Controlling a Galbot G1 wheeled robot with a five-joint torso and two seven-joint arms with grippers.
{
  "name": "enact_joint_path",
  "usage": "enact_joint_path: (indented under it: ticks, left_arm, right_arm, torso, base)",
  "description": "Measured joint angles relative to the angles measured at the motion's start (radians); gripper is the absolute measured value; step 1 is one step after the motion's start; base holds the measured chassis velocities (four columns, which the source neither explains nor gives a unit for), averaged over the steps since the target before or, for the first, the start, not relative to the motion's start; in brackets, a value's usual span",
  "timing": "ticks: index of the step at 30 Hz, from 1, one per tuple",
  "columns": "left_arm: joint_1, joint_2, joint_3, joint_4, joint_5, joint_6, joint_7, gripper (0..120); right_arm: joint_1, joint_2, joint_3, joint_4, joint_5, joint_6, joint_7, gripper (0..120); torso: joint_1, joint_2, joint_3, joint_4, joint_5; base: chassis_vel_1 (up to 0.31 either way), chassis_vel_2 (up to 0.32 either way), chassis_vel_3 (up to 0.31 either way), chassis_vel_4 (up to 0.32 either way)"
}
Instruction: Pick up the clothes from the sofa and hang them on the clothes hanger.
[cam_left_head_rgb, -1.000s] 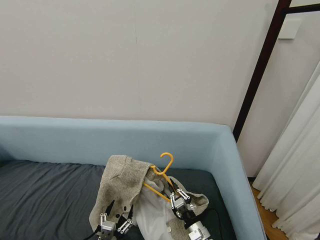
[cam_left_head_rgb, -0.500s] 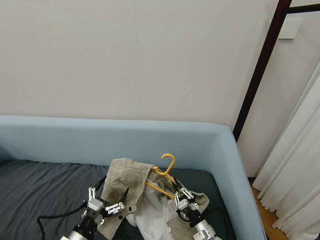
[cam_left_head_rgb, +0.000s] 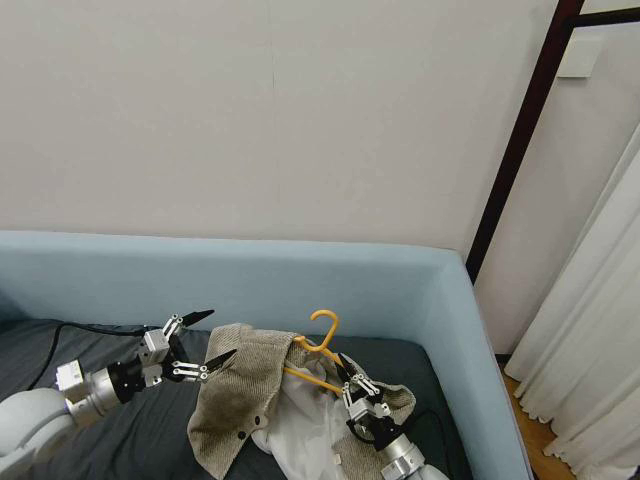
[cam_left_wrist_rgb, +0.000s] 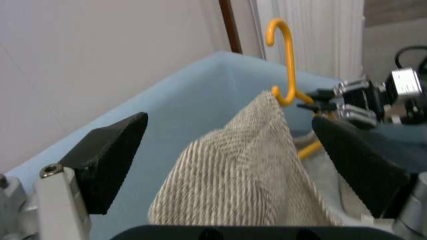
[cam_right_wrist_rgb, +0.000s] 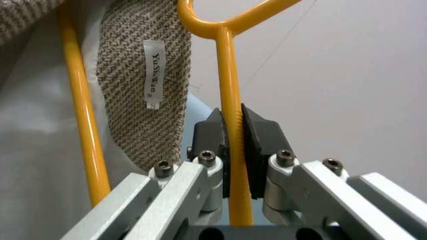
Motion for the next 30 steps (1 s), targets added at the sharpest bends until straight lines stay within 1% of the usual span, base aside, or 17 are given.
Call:
enact_joint_path:
  ticks: [4, 8, 11, 12, 13, 14, 15, 16, 17, 18, 19, 21, 23, 25, 26, 27, 30]
  left_arm:
    - [-0.077, 0.051, 0.043, 0.035, -0.030, 0.035, 0.048, 96]
    - [-0.132, 0.063, 0.085, 0.046, -0.042, 0.072, 0.086, 97]
    - [-0.231, 0.064, 0.198, 0.057, -0.067, 0.112, 0.132, 97]
    - [-0.231, 0.064, 0.198, 0.057, -0.067, 0.112, 0.132, 97]
    - [-0.324, 0.040, 0.298, 0.069, -0.072, 0.141, 0.169, 97]
    - [-0.394, 0.020, 0.370, 0.081, -0.075, 0.155, 0.176, 98]
    - [-0.394, 0.020, 0.370, 0.081, -0.075, 0.155, 0.176, 98]
    - [-0.515, -0.026, 0.511, 0.105, -0.075, 0.165, 0.183, 98]
    - [-0.739, -0.112, 0.709, 0.156, -0.075, 0.179, 0.183, 97]
    - [-0.833, -0.138, 0.772, 0.173, -0.075, 0.187, 0.191, 97]
    - [-0.878, -0.146, 0.804, 0.181, -0.075, 0.191, 0.202, 97]
    - [-0.914, -0.150, 0.830, 0.186, -0.076, 0.195, 0.213, 97]
    - [-1.021, -0.162, 0.911, 0.199, -0.088, 0.207, 0.239, 97]
    - [-1.122, -0.179, 1.008, 0.214, -0.097, 0.217, 0.265, 98]
    - [-1.122, -0.179, 1.008, 0.214, -0.097, 0.217, 0.265, 98]
    - [-1.178, -0.192, 1.071, 0.227, -0.100, 0.221, 0.278, 98]
    - [-1.299, -0.228, 1.184, 0.271, -0.103, 0.234, 0.329, 100]
  right_arm:
    - [0.002, 0.007, 0.000, -0.008, -0.006, 0.006, 0.000, 5]
    - [0.002, 0.006, -0.002, -0.004, -0.007, 0.006, 0.000, 5]
    - [0.001, -0.002, -0.002, 0.007, -0.010, 0.006, 0.000, 5]
    - [0.001, -0.002, -0.002, 0.007, -0.010, 0.006, 0.000, 5]
    - [-0.001, -0.008, -0.002, 0.013, -0.010, 0.006, 0.000, 5]
    - [-0.002, -0.011, 0.000, 0.016, -0.010, 0.006, 0.000, 5]
    - [-0.002, -0.011, 0.000, 0.016, -0.010, 0.006, 0.000, 5]
    - [-0.005, -0.013, 0.003, 0.021, -0.008, 0.006, 0.000, 5]
    - [-0.013, -0.017, 0.012, 0.030, 0.005, -0.004, 0.002, 5]
    - [-0.017, -0.019, 0.017, 0.033, 0.009, -0.009, 0.003, 5]
    - [-0.018, -0.019, 0.021, 0.034, 0.010, -0.010, 0.003, 5]
    - [-0.019, -0.020, 0.024, 0.035, 0.010, -0.011, 0.003, 5]
    - [-0.021, -0.019, 0.029, 0.035, 0.008, -0.011, 0.003, 5]
    - [-0.021, -0.017, 0.035, 0.030, 0.000, -0.006, 0.003, 5]
    - [-0.021, -0.017, 0.035, 0.030, 0.000, -0.006, 0.003, 5]
    - [-0.021, -0.015, 0.039, 0.024, -0.006, -0.002, 0.004, 5]
    - [-0.020, -0.010, 0.050, 0.019, -0.021, 0.006, 0.007, 5]
  torso:
    - [0.000, 0.000, 0.000, -0.0002, 0.0003]
    - [0.000, 0.000, 0.000, -0.0002, 0.0003]
    - [0.000, 0.000, 0.000, 0.0000, 0.0015]
    - [0.000, 0.000, 0.000, 0.0000, 0.0015]
    - [0.000, 0.000, 0.000, 0.0010, -0.0007]
    - [0.000, 0.000, 0.000, 0.0001, -0.0001]
    - [0.000, 0.000, 0.000, 0.0001, -0.0001]
    - [0.000, 0.000, 0.000, 0.0009, 0.0012]
    - [0.000, 0.000, 0.000, -0.0009, -0.0009]
    - [0.000, 0.000, 0.000, -0.0014, 0.0017]
    - [0.000, 0.000, 0.000, -0.0010, 0.0010]
    - [0.000, 0.000, 0.000, -0.0006, -0.0001]
    - [0.000, 0.000, 0.000, 0.0004, 0.0014]
    - [0.000, 0.000, 0.000, 0.0004, 0.0005]
    - [0.000, 0.000, 0.000, 0.0004, 0.0005]
    - [0.000, 0.000, 0.000, -0.0002, 0.0001]
    - [0.000, 0.000, 0.000, -0.0005, 0.0007]
  base:
    - [0.000, 0.000, 0.000, 0.000]
    - [0.000, 0.000, 0.000, 0.000]
    - [0.000, 0.000, 0.000, 0.000]
    - [0.000, 0.000, 0.000, 0.000]
    - [0.000, 0.000, 0.000, 0.000]
    - [0.000, 0.000, 0.000, 0.000]
    - [0.000, 0.000, 0.000, 0.000]
    - [0.000, 0.000, 0.000, 0.000]
    - [0.000, 0.000, 0.000, 0.000]
    - [0.000, 0.000, 0.000, 0.000]
    - [0.000, 0.000, 0.000, 0.000]
    - [0.000, 0.000, 0.000, 0.000]
    - [0.000, 0.000, 0.000, 0.000]
    - [0.000, 0.000, 0.000, 0.000]
    - [0.000, 0.000, 0.000, 0.000]
    - [0.000, 0.000, 0.000, 0.000]
    - [0.000, 0.000, 0.000, 0.000]
